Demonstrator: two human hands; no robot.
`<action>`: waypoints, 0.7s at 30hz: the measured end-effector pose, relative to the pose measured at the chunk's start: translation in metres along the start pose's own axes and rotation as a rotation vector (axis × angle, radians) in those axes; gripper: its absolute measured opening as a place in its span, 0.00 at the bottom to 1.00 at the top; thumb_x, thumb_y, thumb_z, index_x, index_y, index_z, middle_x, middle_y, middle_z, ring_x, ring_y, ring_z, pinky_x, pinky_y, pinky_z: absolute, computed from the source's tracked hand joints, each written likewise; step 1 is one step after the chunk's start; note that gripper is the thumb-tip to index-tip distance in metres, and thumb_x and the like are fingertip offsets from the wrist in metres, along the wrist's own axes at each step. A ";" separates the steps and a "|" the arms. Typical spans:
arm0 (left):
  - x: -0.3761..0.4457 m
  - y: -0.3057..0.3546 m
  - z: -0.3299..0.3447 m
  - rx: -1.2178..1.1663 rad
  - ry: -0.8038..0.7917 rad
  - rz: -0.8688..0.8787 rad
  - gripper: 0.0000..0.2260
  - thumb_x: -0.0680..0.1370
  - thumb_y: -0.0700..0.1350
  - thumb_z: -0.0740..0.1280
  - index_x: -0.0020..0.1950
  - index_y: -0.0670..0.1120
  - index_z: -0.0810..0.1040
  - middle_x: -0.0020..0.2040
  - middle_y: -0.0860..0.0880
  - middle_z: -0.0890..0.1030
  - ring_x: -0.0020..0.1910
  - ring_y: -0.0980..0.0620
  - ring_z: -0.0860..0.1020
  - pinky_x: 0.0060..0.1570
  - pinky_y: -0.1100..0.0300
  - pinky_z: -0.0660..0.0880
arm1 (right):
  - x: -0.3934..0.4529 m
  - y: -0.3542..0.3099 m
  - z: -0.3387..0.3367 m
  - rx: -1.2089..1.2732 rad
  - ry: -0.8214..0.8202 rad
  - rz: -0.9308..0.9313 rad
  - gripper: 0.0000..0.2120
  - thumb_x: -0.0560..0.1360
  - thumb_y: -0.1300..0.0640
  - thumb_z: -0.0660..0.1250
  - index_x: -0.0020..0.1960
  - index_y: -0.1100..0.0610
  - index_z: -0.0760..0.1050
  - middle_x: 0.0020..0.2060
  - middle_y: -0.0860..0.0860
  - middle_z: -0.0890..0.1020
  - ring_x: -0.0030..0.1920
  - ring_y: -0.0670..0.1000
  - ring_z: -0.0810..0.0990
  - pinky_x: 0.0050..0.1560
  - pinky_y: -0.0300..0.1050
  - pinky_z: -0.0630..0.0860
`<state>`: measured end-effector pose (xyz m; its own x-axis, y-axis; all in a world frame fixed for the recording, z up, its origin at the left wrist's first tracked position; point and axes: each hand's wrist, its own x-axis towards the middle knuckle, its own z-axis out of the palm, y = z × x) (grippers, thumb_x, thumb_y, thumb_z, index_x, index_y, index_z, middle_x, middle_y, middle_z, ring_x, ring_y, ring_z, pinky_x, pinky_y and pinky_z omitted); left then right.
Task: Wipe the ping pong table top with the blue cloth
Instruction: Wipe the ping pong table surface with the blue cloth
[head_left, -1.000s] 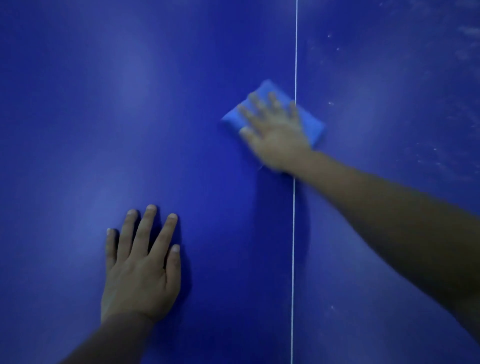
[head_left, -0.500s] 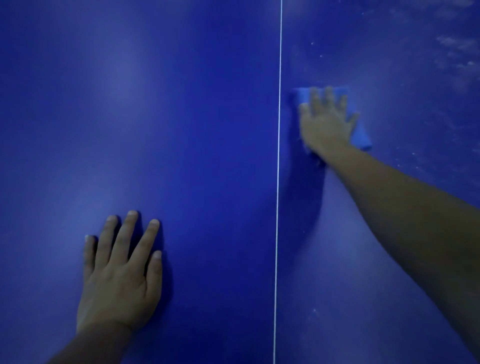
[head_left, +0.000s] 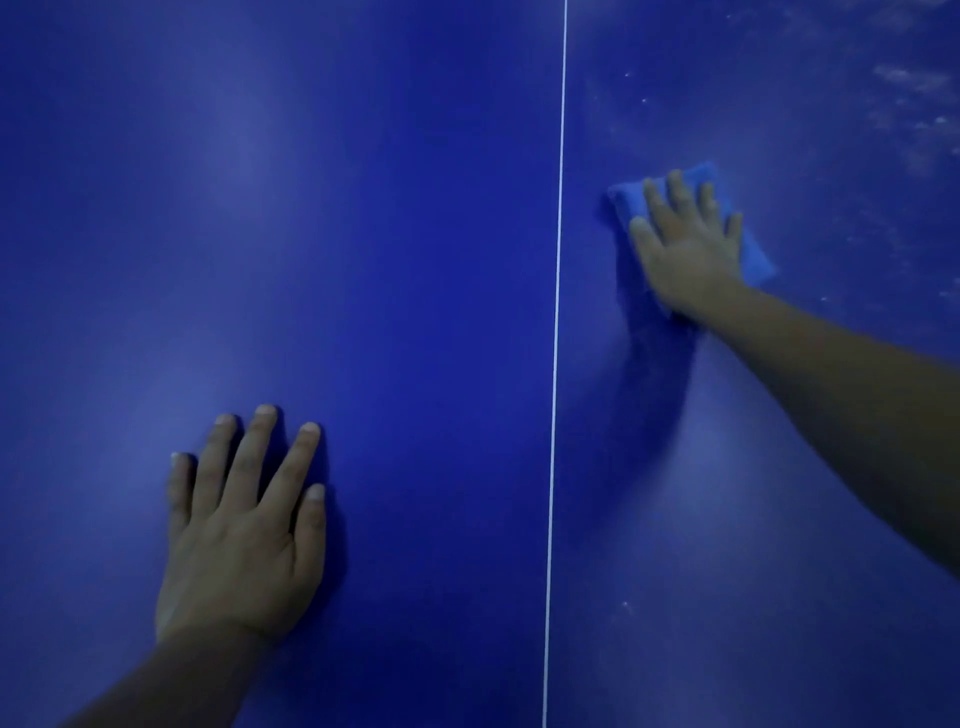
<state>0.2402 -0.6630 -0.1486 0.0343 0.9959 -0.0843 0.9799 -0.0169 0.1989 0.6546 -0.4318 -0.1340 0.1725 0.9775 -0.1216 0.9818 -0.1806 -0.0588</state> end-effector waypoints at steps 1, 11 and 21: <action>0.000 0.000 -0.001 -0.003 -0.006 -0.002 0.26 0.80 0.54 0.51 0.76 0.49 0.69 0.77 0.44 0.64 0.78 0.40 0.56 0.76 0.43 0.45 | -0.030 -0.004 0.008 -0.039 0.027 -0.102 0.28 0.82 0.41 0.48 0.81 0.46 0.55 0.81 0.50 0.54 0.80 0.59 0.50 0.75 0.69 0.48; -0.001 0.004 -0.003 -0.001 -0.026 -0.004 0.26 0.81 0.55 0.49 0.77 0.50 0.67 0.78 0.44 0.63 0.79 0.41 0.54 0.76 0.43 0.44 | -0.033 0.021 0.002 -0.036 -0.018 -0.151 0.29 0.81 0.37 0.46 0.81 0.44 0.53 0.81 0.48 0.53 0.81 0.56 0.48 0.76 0.68 0.46; -0.004 0.006 -0.005 -0.011 -0.029 -0.003 0.27 0.81 0.57 0.47 0.78 0.50 0.64 0.79 0.44 0.60 0.79 0.42 0.50 0.77 0.40 0.45 | -0.253 -0.003 0.047 -0.088 -0.070 -0.988 0.26 0.82 0.39 0.53 0.79 0.42 0.58 0.80 0.49 0.58 0.80 0.61 0.54 0.74 0.70 0.47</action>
<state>0.2444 -0.6670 -0.1420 0.0374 0.9929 -0.1131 0.9778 -0.0130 0.2094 0.6041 -0.6835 -0.1500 -0.7286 0.6750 -0.1165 0.6846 0.7231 -0.0917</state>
